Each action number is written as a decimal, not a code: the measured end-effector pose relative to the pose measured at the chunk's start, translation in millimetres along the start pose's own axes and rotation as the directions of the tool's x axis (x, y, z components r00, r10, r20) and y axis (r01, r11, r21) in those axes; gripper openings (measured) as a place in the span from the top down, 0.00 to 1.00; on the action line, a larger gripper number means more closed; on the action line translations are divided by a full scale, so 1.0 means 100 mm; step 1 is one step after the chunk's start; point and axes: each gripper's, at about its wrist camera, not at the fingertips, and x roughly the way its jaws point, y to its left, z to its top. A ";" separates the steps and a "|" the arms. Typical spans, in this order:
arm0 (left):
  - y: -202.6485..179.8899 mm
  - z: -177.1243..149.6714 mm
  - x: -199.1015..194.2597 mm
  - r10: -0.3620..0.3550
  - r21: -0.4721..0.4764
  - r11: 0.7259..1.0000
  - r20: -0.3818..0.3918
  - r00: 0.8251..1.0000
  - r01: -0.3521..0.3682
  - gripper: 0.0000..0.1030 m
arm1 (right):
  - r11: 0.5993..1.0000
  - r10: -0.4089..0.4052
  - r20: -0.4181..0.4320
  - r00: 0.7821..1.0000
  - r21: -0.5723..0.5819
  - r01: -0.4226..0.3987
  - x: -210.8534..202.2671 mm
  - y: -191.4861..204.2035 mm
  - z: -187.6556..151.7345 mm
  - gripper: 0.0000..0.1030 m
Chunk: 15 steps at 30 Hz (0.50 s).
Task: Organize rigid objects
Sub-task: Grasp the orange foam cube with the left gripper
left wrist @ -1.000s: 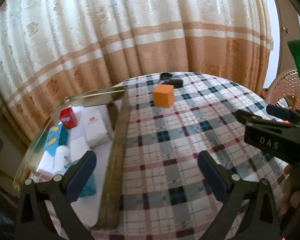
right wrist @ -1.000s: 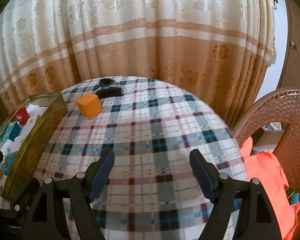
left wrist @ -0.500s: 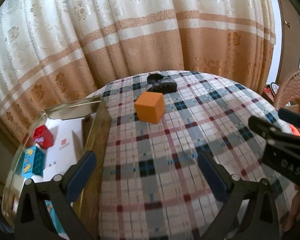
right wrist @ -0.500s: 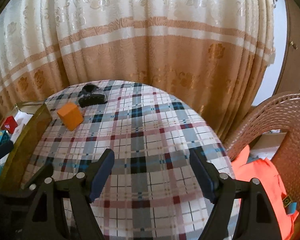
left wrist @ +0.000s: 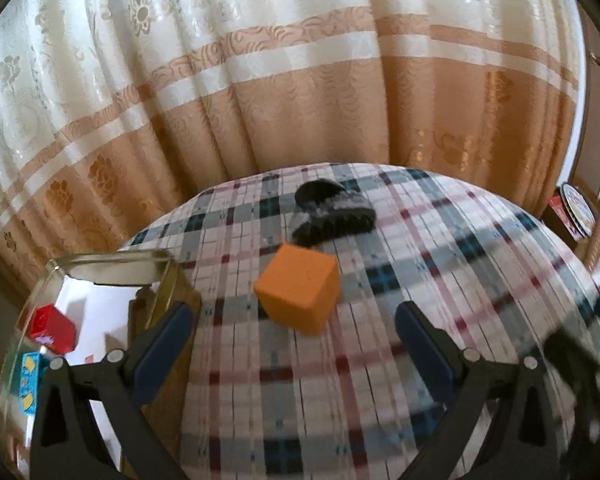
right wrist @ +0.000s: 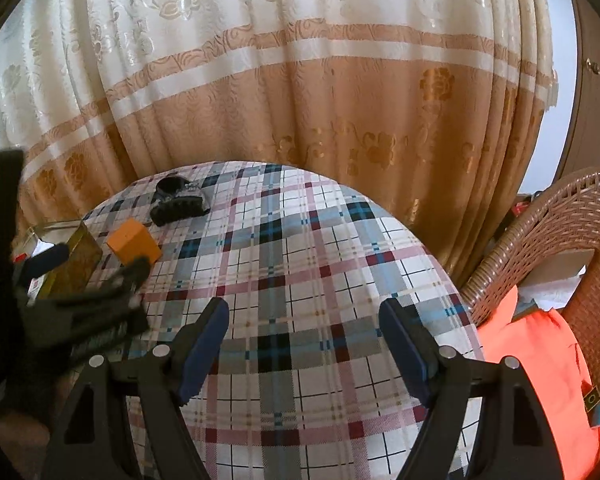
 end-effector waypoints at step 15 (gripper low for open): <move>-0.03 0.19 0.57 -0.035 -0.071 0.997 -0.138 0.990 0.026 0.18 | 0.997 0.061 -0.069 0.996 0.042 -0.059 0.16 -0.06 0.00 0.23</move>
